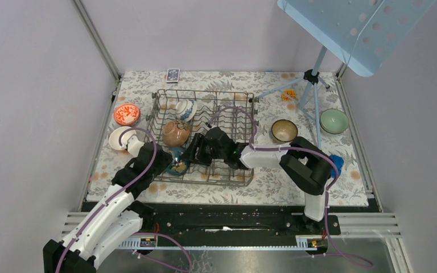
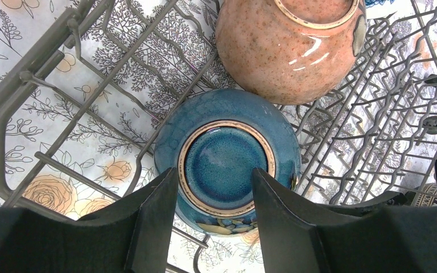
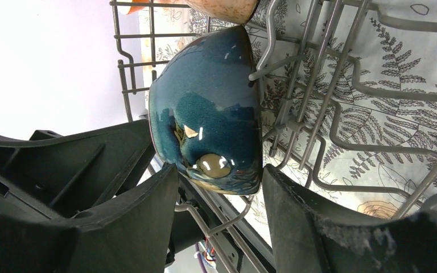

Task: Unload the bowls from the dish rack
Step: Pick up the bowl from the dish rack.

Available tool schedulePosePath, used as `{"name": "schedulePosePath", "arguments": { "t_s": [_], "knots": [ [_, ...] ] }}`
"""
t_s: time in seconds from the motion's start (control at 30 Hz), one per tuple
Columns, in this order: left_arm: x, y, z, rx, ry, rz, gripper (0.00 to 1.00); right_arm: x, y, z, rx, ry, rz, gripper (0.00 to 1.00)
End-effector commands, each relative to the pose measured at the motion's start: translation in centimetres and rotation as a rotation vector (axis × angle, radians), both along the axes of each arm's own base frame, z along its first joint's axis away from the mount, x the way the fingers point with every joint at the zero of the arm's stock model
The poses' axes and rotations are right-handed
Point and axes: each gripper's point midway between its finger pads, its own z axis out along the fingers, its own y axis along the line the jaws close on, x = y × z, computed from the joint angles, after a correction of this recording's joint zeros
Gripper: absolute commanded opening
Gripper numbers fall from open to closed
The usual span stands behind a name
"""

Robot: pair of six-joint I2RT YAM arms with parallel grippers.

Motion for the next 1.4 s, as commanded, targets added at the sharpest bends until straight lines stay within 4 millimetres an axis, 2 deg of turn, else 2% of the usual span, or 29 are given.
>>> {"name": "schedulePosePath", "arguments": {
  "t_s": [0.0,0.37,0.8,0.97,1.37],
  "knots": [
    [0.1,-0.5,-0.4,-0.019,0.008,-0.006,0.55,-0.7,1.8,1.9,0.107,-0.004,0.044,0.61],
    [0.2,0.8,0.8,0.047,-0.001,0.021,0.57,-1.6,2.5,2.7,0.192,-0.013,0.086,0.54],
    [-0.2,1.2,0.5,0.066,0.02,0.03,0.56,-2.1,3.1,3.5,0.315,-0.039,0.12,0.49],
    [-0.3,1.4,0.4,0.07,0.025,0.036,0.56,-2.0,3.3,4.5,0.37,-0.07,0.123,0.46],
    [-0.6,1.5,0.2,0.067,0.034,0.039,0.57,-1.9,4.2,5.8,0.46,-0.108,0.154,0.45]
  ]
}}
